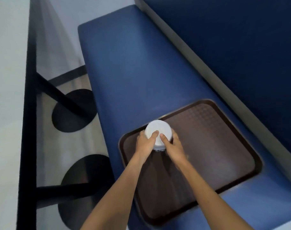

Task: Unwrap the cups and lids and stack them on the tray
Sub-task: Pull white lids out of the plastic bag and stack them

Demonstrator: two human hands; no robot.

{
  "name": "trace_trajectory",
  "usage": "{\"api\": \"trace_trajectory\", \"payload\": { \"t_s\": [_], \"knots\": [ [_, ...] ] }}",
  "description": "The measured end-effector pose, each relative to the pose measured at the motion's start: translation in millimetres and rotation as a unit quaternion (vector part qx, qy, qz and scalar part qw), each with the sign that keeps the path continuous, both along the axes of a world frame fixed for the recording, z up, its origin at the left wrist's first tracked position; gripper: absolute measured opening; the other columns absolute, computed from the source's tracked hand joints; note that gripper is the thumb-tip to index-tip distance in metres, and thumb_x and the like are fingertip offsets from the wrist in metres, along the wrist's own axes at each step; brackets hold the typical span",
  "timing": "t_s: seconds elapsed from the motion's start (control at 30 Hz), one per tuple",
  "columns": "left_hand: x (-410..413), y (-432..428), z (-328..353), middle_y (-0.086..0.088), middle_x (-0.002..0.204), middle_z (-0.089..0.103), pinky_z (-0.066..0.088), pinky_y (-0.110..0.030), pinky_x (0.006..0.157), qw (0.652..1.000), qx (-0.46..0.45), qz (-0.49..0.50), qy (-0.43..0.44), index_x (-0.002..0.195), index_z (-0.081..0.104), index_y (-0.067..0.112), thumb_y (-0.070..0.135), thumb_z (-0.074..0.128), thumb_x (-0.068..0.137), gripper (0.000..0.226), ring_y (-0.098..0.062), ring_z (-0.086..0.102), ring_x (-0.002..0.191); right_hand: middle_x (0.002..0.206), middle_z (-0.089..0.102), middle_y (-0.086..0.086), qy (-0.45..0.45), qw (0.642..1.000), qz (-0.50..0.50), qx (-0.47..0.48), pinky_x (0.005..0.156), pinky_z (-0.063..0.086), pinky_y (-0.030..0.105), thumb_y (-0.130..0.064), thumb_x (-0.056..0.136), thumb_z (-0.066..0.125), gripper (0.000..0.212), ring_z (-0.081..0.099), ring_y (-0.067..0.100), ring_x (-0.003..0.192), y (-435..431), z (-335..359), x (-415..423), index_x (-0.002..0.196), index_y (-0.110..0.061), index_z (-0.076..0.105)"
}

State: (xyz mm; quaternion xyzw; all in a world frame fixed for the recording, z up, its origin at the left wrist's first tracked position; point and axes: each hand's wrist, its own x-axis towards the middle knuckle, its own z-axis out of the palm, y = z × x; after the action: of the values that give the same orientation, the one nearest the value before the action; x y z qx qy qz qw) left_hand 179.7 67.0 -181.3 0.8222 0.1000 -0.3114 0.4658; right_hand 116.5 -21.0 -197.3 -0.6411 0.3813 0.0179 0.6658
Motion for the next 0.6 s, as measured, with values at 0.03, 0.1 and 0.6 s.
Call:
{"api": "trace_trajectory", "payload": {
  "t_s": [0.03, 0.1, 0.6],
  "knots": [
    [-3, 0, -1, -0.009, 0.13, 0.052, 0.049, -0.028, 0.088, 1.0, 0.0, 0.009, 0.007, 0.134, 0.044, 0.009, 0.04, 0.063, 0.087, 0.059, -0.023, 0.055, 0.113, 0.141, 0.046, 0.004, 0.002, 1.0, -0.015, 0.014, 0.105, 0.042, 0.042, -0.04, 0.089, 0.061, 0.066, 0.048, 0.021, 0.126, 2, 0, -2, 0.145, -0.017, 0.035],
    [-11, 0, 4, -0.01, 0.132, 0.049, 0.048, -0.033, 0.095, 0.999, 0.009, 0.021, 0.027, 0.135, 0.043, 0.01, 0.04, 0.064, 0.086, 0.061, -0.024, 0.054, 0.114, 0.139, 0.047, 0.005, 0.017, 0.997, -0.051, 0.05, 0.102, 0.046, 0.043, -0.035, 0.089, 0.063, 0.062, 0.051, 0.022, 0.121, 4, 3, -8, 0.142, -0.014, 0.036],
    [-53, 31, 253, 0.004, 0.12, 0.049, 0.047, -0.022, 0.074, 0.989, -0.106, 0.051, -0.092, 0.123, 0.047, 0.021, 0.043, 0.073, 0.078, 0.057, -0.014, 0.053, 0.101, 0.105, 0.066, 0.008, -0.05, 0.979, -0.031, 0.197, 0.076, 0.056, 0.035, -0.033, 0.084, 0.068, 0.03, 0.064, 0.023, 0.096, 11, 253, -53, 0.106, -0.014, 0.06]
  ]
}}
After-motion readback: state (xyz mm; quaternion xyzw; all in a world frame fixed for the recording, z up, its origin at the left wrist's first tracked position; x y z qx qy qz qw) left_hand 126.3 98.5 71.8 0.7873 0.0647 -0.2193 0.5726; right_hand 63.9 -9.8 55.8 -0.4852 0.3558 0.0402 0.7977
